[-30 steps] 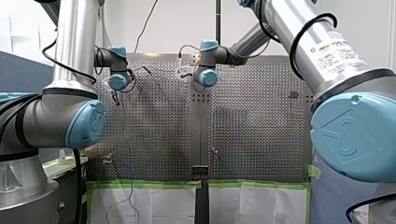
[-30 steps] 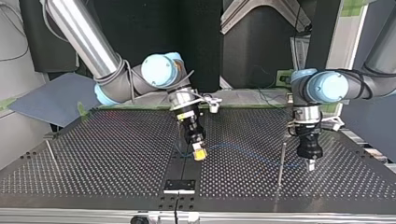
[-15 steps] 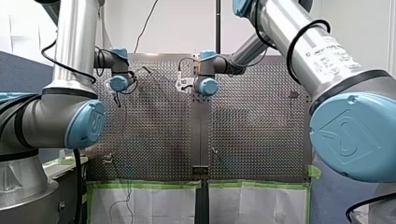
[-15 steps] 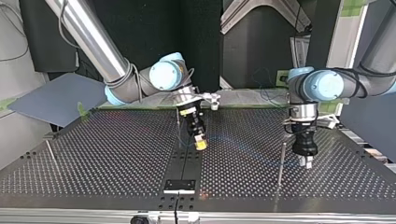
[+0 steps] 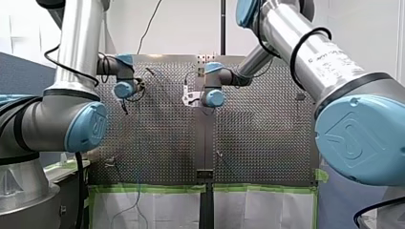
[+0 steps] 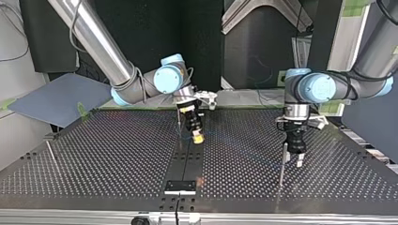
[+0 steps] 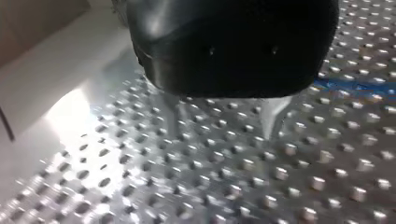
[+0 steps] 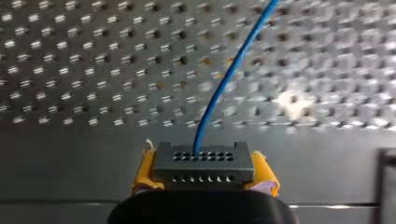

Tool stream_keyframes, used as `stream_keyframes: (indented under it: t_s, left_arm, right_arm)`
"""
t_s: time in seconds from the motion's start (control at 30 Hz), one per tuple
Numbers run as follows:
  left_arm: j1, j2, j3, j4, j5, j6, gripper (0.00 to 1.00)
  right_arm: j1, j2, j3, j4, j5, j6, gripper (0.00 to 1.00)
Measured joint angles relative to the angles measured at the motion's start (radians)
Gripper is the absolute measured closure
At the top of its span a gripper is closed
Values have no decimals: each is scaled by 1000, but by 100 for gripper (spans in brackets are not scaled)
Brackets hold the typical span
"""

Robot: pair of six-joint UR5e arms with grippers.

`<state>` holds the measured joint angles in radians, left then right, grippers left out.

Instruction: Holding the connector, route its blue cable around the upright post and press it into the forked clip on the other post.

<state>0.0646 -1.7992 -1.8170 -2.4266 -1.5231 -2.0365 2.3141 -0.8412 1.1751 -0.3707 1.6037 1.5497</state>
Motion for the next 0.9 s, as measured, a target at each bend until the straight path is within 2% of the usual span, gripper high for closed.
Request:
stream_keyframes:
  t_s: [0.2,0.5,0.67,0.9]
  left_arm:
    - [-6,-6,0,-13,-32,2,0]
    - [-15,-7,0,-16,-36,3,0]
    - [-18,-7,0,-17,-36,3,0]
    - [-21,-7,0,-20,-37,3,0]
  right_arm:
    - [-13,5,54,-45,11,7,100]
    - [-37,8,155,-137,31,24,100]
    - [-43,8,203,-161,35,27,100]
    - [-76,9,268,-217,82,30,100]
